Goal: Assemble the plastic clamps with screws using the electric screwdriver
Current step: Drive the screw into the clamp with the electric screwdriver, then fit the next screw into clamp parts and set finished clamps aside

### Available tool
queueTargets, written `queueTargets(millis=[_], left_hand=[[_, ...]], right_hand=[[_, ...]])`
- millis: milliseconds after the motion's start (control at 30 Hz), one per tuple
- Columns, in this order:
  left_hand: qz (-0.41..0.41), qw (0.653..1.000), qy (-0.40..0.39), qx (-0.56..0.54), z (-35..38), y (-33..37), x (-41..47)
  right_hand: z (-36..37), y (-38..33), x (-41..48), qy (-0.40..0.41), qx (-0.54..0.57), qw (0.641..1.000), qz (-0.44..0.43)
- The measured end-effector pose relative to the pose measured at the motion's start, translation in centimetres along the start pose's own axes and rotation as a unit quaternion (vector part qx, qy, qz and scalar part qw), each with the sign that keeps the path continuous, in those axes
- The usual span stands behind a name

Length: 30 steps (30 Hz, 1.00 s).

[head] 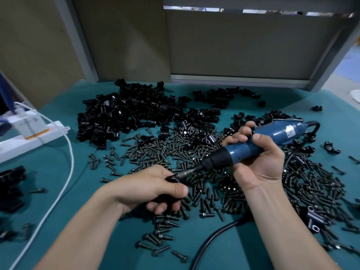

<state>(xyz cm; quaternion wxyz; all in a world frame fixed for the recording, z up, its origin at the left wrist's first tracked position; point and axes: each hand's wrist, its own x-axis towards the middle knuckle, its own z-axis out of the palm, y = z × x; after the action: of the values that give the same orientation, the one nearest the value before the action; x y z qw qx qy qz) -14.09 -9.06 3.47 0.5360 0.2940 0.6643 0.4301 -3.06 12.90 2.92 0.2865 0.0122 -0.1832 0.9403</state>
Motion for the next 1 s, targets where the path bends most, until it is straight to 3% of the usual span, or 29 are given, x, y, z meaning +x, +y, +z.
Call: queueTargets(millis=[167,333,367,433,467,533,633,733,800,867,1000], left_hand=[[0.047,0.995,0.086,-0.027,0.9,-0.7,0.8],[0.047,0.989,0.136,0.020,0.4,-0.6,0.8],[0.045,0.979,0.186,0.066,0.4,-0.6,0.9],[0.052,0.923,0.356,0.139,0.1,-0.8,1.2],[0.068,0.892,0.427,0.131,-0.2,-1.0,1.1],[0.118,0.862,0.490,0.048,-0.8,-1.3,1.1],[0.163,0.834,0.525,0.041,-0.6,-1.5,1.4],[0.158,0.829,0.531,0.070,0.4,-1.6,1.8],[0.152,0.823,0.541,0.083,0.8,-1.6,1.9],[0.152,0.812,0.557,0.088,0.9,-1.6,1.7],[0.160,0.809,0.559,0.079,0.9,-1.6,1.6]], right_hand=[[-0.4,-0.2,0.1,0.038,0.008,0.999,-0.019],[-0.3,-0.7,0.1,-0.033,-0.029,0.999,-0.002],[-0.3,-0.8,0.1,-0.052,-0.038,0.998,0.003],[-0.3,-1.1,0.0,-0.068,-0.026,0.997,0.013],[-0.3,-1.2,-0.1,-0.058,-0.014,0.998,0.016],[-0.3,-1.3,-0.1,0.006,0.006,1.000,0.007],[-0.2,-1.3,0.2,0.136,0.015,0.991,-0.005],[0.0,-1.0,0.4,0.221,-0.005,0.975,-0.002],[-0.1,-0.7,0.6,0.255,-0.048,0.966,0.008],[-0.2,-0.4,0.6,0.281,-0.167,0.945,0.007],[-0.2,0.7,0.4,0.292,-0.407,0.865,-0.013]])
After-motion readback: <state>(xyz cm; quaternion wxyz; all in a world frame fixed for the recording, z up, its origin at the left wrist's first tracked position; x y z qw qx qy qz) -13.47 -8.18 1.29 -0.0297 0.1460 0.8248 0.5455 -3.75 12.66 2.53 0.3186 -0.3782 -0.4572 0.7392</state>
